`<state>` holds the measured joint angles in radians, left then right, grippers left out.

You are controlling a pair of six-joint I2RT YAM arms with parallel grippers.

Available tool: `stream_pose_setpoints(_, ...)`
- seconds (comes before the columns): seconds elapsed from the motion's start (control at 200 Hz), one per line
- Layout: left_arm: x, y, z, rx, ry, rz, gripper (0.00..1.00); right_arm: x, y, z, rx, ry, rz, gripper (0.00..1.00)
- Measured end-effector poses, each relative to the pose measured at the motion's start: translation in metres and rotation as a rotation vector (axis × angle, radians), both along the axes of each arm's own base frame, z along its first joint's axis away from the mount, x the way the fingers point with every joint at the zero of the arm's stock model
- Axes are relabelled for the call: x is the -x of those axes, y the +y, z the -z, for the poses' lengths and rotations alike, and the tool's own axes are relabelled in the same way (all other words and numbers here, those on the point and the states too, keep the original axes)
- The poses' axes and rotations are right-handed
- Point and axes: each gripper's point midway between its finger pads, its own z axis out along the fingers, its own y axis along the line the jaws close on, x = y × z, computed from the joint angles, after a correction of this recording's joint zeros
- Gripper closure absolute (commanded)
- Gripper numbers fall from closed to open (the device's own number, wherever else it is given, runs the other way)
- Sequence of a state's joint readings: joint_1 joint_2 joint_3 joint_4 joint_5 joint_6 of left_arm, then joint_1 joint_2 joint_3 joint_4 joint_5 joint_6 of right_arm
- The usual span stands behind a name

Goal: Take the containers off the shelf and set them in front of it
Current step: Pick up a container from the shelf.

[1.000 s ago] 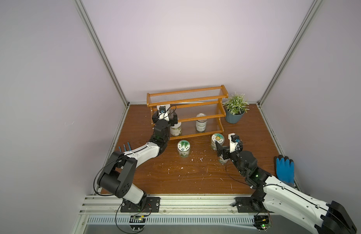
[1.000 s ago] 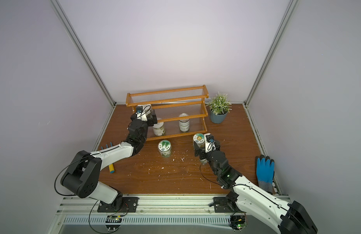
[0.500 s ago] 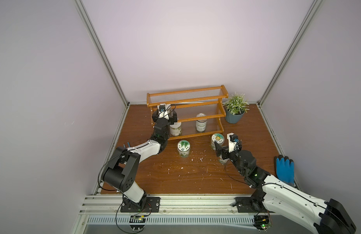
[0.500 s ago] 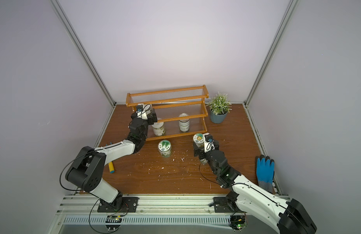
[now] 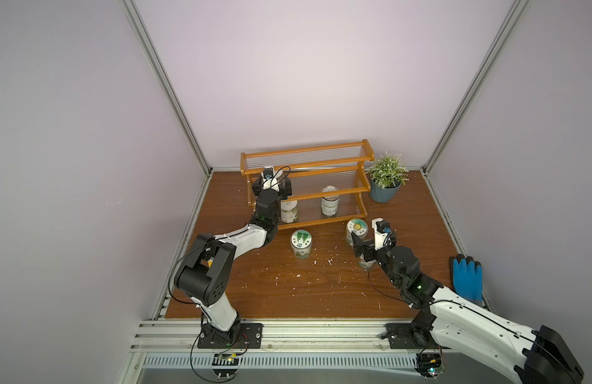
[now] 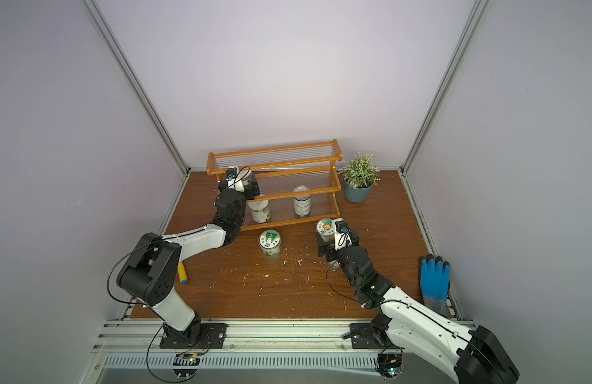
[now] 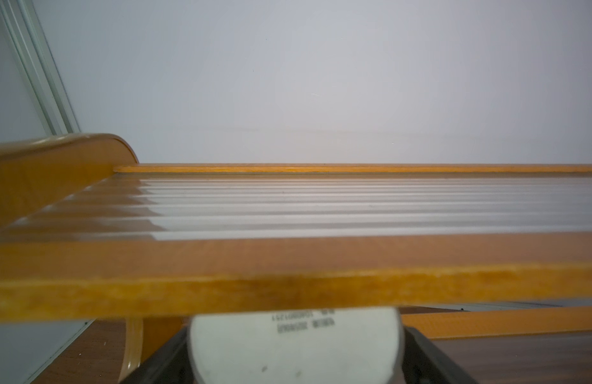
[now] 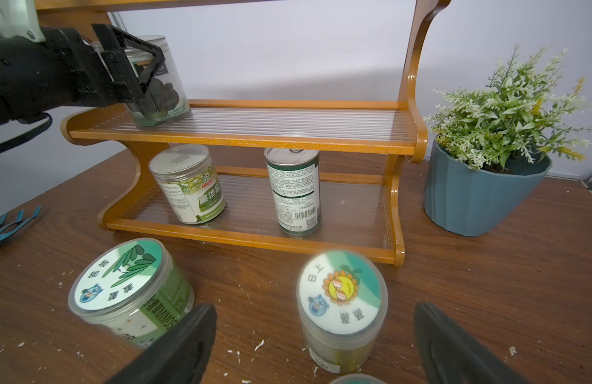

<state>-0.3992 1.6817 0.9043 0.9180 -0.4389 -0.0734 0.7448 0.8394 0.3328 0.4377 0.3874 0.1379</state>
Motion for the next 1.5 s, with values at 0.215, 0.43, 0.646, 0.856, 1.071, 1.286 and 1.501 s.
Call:
stream_pose_setpoints(0.215, -0.003, 0.000, 0.001, 0.001, -0.003, -0.011, 0.25, 0.000, 0.000, 0.000, 0.000, 0.000, 0.000, 0.01)
stream_pose_setpoints(0.43, -0.004, 0.000, 0.001, 0.003, -0.007, -0.010, 0.36, 0.000, 0.000, 0.000, 0.000, 0.000, 0.000, 0.01)
stream_pose_setpoints(0.646, -0.003, -0.002, 0.000, 0.000, -0.007, 0.003, 0.41, 0.000, 0.000, 0.000, 0.000, 0.000, 0.000, 0.01)
stream_pose_setpoints(0.856, 0.002, -0.002, -0.006, 0.000, -0.010, 0.019, 0.42, 0.000, 0.000, 0.000, -0.001, -0.001, 0.000, 0.01)
stream_pose_setpoints(1.071, 0.008, -0.002, -0.013, 0.000, -0.011, 0.035, 0.42, 0.000, 0.000, -0.002, -0.005, -0.006, 0.000, 0.01)
stream_pose_setpoints(1.286, 0.011, -0.006, -0.010, -0.006, 0.022, 0.052, 0.43, 0.001, 0.000, -0.003, -0.007, -0.007, -0.003, 0.01)
stream_pose_setpoints(1.501, 0.024, -0.012, -0.008, -0.013, 0.045, 0.080, 0.43, 0.001, 0.000, -0.006, -0.016, -0.016, -0.003, 0.01)
